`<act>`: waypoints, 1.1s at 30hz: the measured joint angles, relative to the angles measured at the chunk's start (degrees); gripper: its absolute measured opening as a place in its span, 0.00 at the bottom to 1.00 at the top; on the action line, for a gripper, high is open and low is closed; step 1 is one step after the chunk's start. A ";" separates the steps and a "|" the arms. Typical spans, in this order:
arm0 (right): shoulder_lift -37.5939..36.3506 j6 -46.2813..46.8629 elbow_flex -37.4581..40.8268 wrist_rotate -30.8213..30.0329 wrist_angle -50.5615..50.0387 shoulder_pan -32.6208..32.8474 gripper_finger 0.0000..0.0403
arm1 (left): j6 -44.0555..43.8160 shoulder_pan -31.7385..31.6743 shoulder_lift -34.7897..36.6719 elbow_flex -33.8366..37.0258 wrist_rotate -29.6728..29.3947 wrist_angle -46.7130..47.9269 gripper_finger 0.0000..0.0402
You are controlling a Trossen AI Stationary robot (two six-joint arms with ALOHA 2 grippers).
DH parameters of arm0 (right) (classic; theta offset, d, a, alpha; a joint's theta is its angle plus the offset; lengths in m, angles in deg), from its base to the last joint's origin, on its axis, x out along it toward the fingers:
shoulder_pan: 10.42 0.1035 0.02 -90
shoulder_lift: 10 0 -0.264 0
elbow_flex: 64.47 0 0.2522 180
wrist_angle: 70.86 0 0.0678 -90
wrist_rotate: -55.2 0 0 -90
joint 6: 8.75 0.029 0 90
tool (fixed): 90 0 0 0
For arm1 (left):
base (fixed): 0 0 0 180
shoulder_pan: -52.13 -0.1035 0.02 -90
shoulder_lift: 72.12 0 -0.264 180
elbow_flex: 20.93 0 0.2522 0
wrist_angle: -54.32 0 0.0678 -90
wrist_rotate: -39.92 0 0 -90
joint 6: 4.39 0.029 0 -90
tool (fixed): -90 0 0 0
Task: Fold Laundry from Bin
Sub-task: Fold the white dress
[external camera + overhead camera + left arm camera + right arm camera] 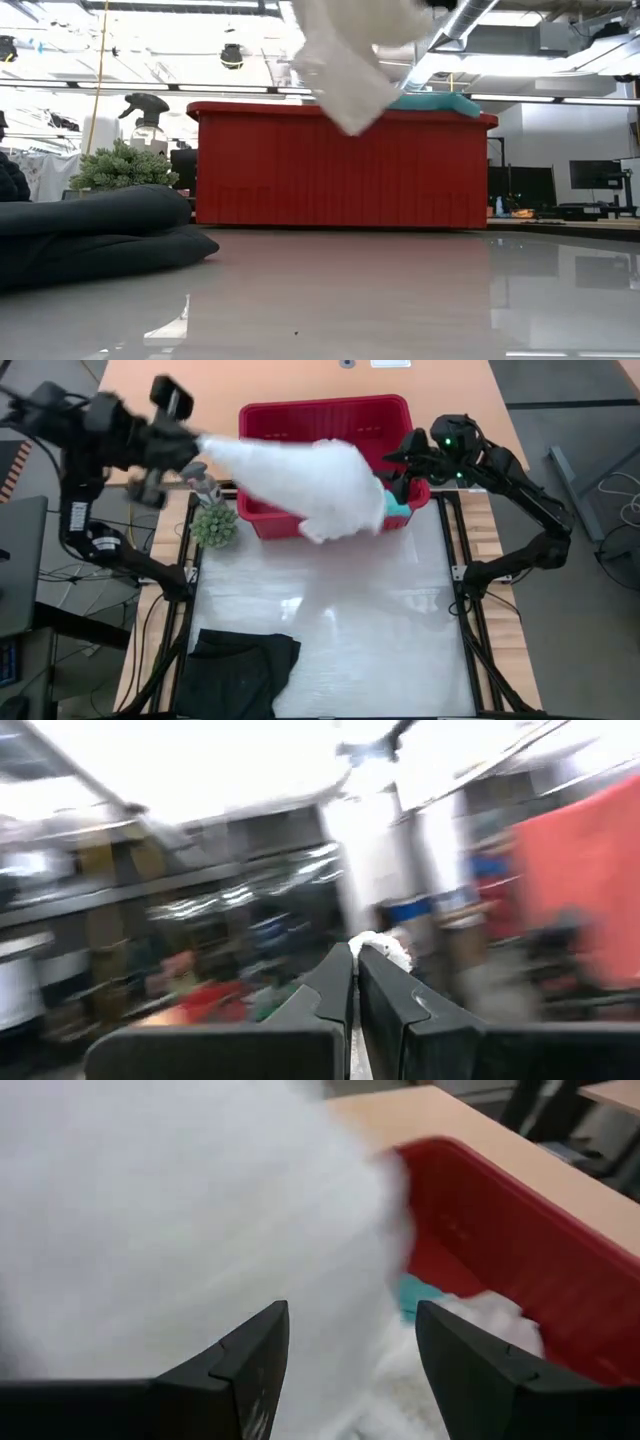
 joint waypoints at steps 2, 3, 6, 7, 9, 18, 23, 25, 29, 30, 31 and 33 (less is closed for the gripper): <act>0.00 1.13 0.00 0.04 0.26 1.73 0.61 | -2.59 1.84 1.26 1.13 3.06 0.85 0.00; 0.00 1.69 0.02 0.08 0.15 2.64 0.61 | -3.53 2.80 2.01 1.26 3.09 2.19 0.00; 0.00 4.90 0.00 0.98 -0.05 5.99 0.61 | -3.37 5.34 3.21 1.30 -0.90 8.90 0.00; 0.00 5.95 0.00 2.34 -0.17 7.42 0.61 | -2.87 6.14 3.50 1.30 -2.99 11.56 0.00; 0.00 7.41 0.00 5.64 -0.14 11.13 0.61 | -2.60 7.96 3.51 1.30 -4.58 15.84 0.00; 6.30 0.31 -0.04 -13.50 -4.79 33.35 0.61 | -1.56 13.40 1.22 1.41 -15.80 19.84 0.00; 15.59 -9.83 0.04 -30.33 -5.22 39.22 0.61 | -2.40 13.74 0.12 1.39 -19.59 19.21 0.00; 19.02 -12.80 0.04 -33.86 -4.44 40.49 0.61 | -2.94 13.74 -0.12 1.39 -23.05 18.33 0.00; 24.32 -14.75 0.04 -37.83 -3.79 42.71 0.61 | -1.94 13.74 -0.08 1.39 -32.21 17.50 0.00; 25.01 -14.75 0.04 -38.42 -3.99 43.16 0.61 | -1.06 13.72 -0.06 1.39 -34.58 17.24 0.00; 25.56 -14.75 0.04 -39.13 -4.30 43.58 0.61 | 0.02 13.72 0.00 1.39 -36.89 17.25 0.00; 26.12 -14.75 0.04 -40.01 -4.41 44.37 0.61 | 1.71 13.69 0.17 1.39 -41.09 17.32 0.00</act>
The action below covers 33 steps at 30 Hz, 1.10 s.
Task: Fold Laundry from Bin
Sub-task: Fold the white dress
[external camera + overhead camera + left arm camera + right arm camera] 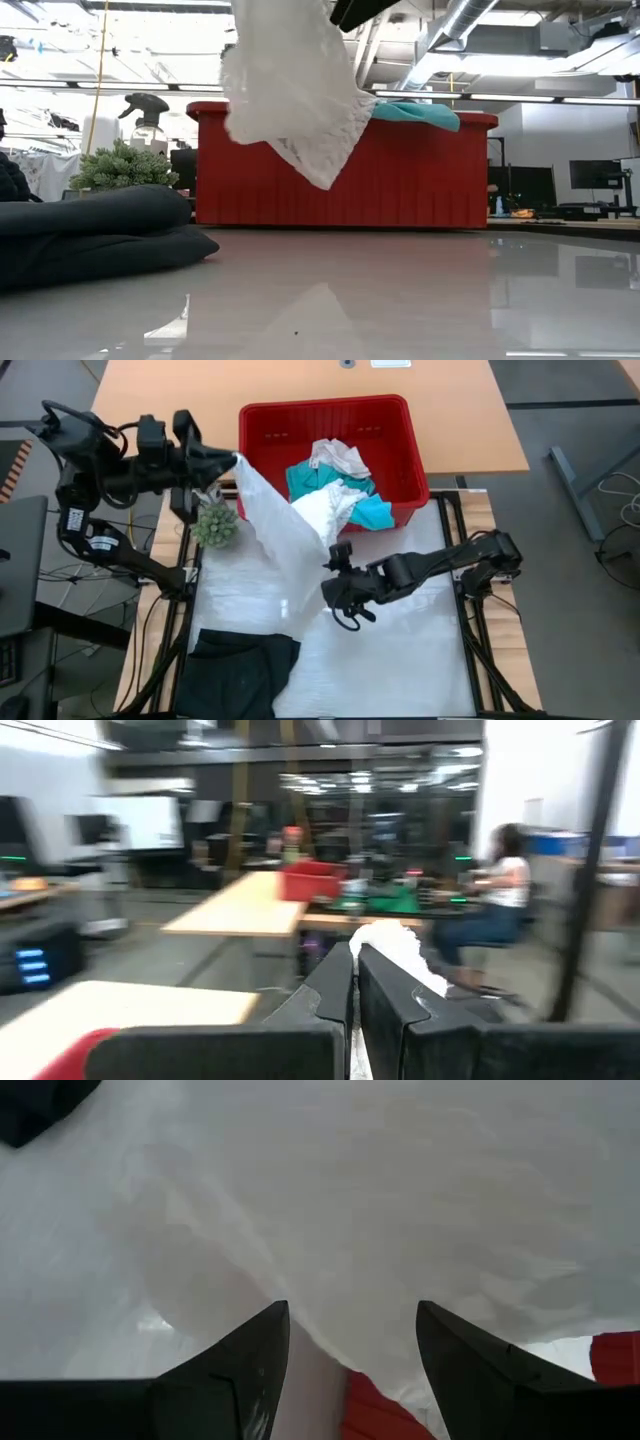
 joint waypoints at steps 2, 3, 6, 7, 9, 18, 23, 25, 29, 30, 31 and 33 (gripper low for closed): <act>0.09 -0.65 0.00 -0.58 0.67 0.79 0.61 | 0.15 -0.02 0.31 0.00 -2.46 0.01 0.00; 0.11 -1.37 0.00 -0.58 2.03 1.06 0.61 | -0.34 -0.02 0.45 -0.01 -2.76 -0.04 0.00; 0.35 -4.11 -0.02 0.08 8.34 1.34 0.61 | -0.71 0.00 0.82 -0.02 -2.76 -0.05 0.00; 0.92 -5.11 -0.12 0.66 10.74 1.09 0.61 | -0.21 0.00 0.82 -0.04 -2.74 -0.05 0.00; 2.23 -7.05 -0.15 0.90 13.49 0.65 0.61 | 0.66 0.00 0.77 -0.04 -2.81 -0.08 0.00; 11.46 -18.30 -0.02 0.86 22.56 -0.39 0.61 | 0.75 0.00 0.76 -0.04 -2.93 -1.96 0.00; 14.62 -19.07 -0.02 -3.68 26.20 -1.03 0.61 | -0.27 0.00 0.76 -0.04 -2.67 -1.64 0.00; 15.17 -19.50 -0.02 -5.96 26.52 -1.35 0.61 | -1.29 0.00 0.78 -0.04 -2.65 -1.27 0.00; 15.23 -19.32 -0.02 -6.35 26.43 -1.60 0.61 | -2.92 0.00 0.76 -0.04 -2.52 -0.64 0.00; 15.23 -19.23 -0.02 -6.33 26.43 -1.80 0.61 | -3.09 0.00 0.76 -0.04 -2.27 -0.64 0.00; 15.23 -19.23 -0.02 -6.28 26.41 -1.91 0.61 | -3.16 0.00 0.76 -0.04 -1.69 -0.67 0.00; 15.23 -19.21 -0.02 -5.71 26.17 -1.99 0.61 | -3.18 0.00 0.76 -0.04 -0.97 -0.68 0.00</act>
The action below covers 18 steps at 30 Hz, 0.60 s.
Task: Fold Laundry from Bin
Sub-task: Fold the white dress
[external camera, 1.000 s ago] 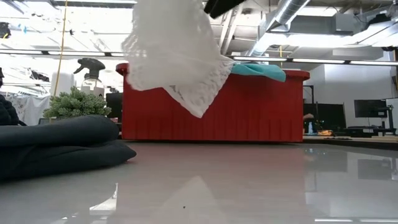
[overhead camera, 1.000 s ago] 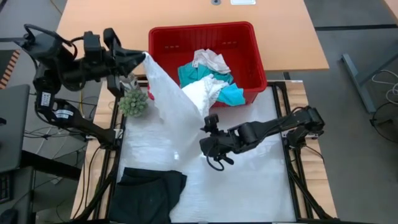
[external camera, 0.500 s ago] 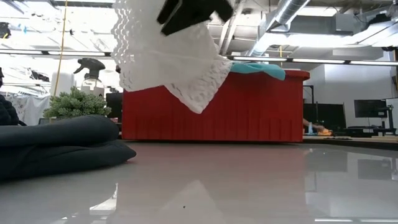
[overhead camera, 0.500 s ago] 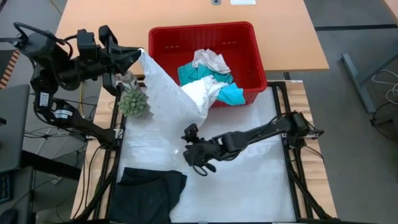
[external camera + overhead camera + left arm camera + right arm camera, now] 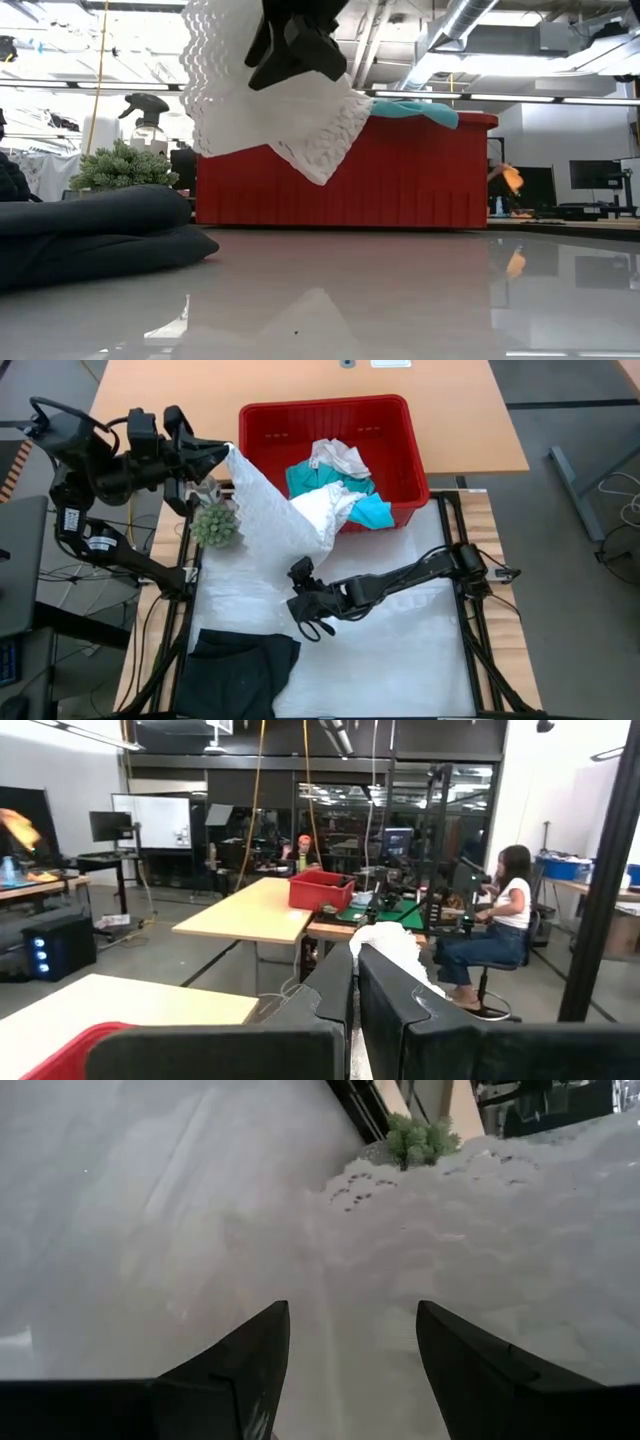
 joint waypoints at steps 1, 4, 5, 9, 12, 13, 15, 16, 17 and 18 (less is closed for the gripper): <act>0.00 0.03 0.00 1.07 -0.45 -0.05 0.61 | 0.00 0.00 0.00 0.00 0.00 0.02 0.00; 1.31 -0.16 -0.06 2.77 -1.05 -0.71 0.61 | 0.00 0.00 0.00 0.00 0.02 0.02 0.00; 1.72 -0.90 -0.08 0.98 -0.97 -1.03 0.61 | 0.00 0.00 0.00 0.00 0.00 0.02 0.00; 4.04 -3.61 -0.04 -1.17 0.00 -2.19 0.61 | 0.01 0.00 0.00 0.00 0.09 0.02 0.00; 6.05 -6.58 -0.06 -8.75 0.99 -2.99 0.60 | 0.00 0.00 0.00 0.00 0.57 0.06 0.00; 6.61 -8.29 -0.15 -12.69 1.87 -3.01 0.58 | 0.00 0.00 0.08 0.00 1.05 0.22 0.00; 8.19 -11.87 0.14 -18.39 2.27 -3.14 0.51 | -0.03 0.00 0.22 0.00 1.53 0.94 0.00; 8.56 -13.02 0.20 -19.05 3.16 -3.60 0.45 | -0.33 0.00 0.26 0.00 1.70 1.12 0.00; 8.61 -13.15 0.17 -19.02 3.47 -3.68 0.38 | -0.58 0.00 0.26 0.00 1.73 1.37 0.00; 8.58 -13.27 0.09 -19.16 3.38 -3.67 0.30 | -1.02 0.00 0.26 0.00 1.82 1.61 0.00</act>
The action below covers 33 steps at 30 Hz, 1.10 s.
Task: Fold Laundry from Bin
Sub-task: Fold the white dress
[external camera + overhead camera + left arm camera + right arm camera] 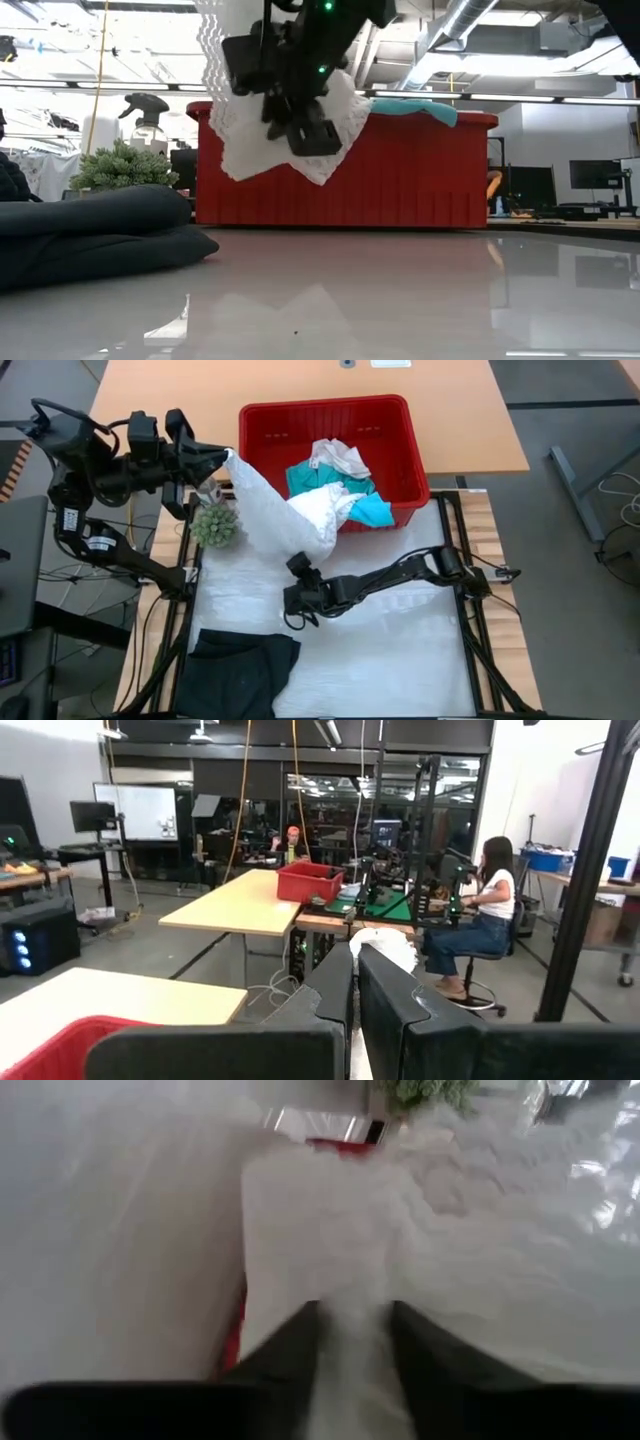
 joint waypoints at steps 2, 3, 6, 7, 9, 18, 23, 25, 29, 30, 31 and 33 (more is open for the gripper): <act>-0.23 -0.83 -0.13 -1.07 0.51 -0.02 0.11 | -0.93 0.00 0.00 0.00 0.13 0.19 0.00; -0.58 -1.59 -0.16 -2.00 0.46 -0.01 0.07 | -1.23 0.00 0.00 0.00 0.13 0.59 0.00; -2.69 -2.52 -0.77 -3.80 -0.37 0.81 0.05 | -1.61 0.00 0.43 0.00 0.15 1.98 0.00; -4.25 -2.26 -1.39 -4.29 -1.23 1.35 0.05 | -1.98 0.00 0.51 0.00 0.15 2.18 0.00; -7.84 -2.13 -3.61 -6.28 -2.83 2.56 0.05 | -2.93 0.00 0.86 -0.02 0.15 2.59 0.00; -28.21 12.70 -10.17 -9.10 -2.97 8.64 0.05 | -11.08 0.02 1.77 -0.02 0.13 4.52 0.00; -37.55 16.95 -10.17 -10.49 -0.73 12.96 0.05 | -19.89 0.00 1.92 -0.02 4.92 4.91 0.00; -40.05 15.84 -10.13 -11.65 1.88 15.38 0.05 | -22.67 0.01 1.87 -0.02 9.84 4.92 0.00; -43.95 10.78 -10.15 -12.31 8.73 21.30 0.05 | -27.02 1.55 1.30 -0.02 20.11 5.29 0.00; -44.37 9.08 -10.17 -12.31 10.54 22.97 0.05 | -27.65 2.60 1.21 -0.02 21.03 5.58 0.00; -44.67 6.77 -10.17 -12.33 12.61 24.65 0.05 | -28.29 3.94 0.92 -0.02 21.80 5.81 0.00; -44.53 0.69 -10.14 -12.33 17.86 28.17 0.05 | -30.18 7.16 0.29 -0.02 23.60 5.36 0.00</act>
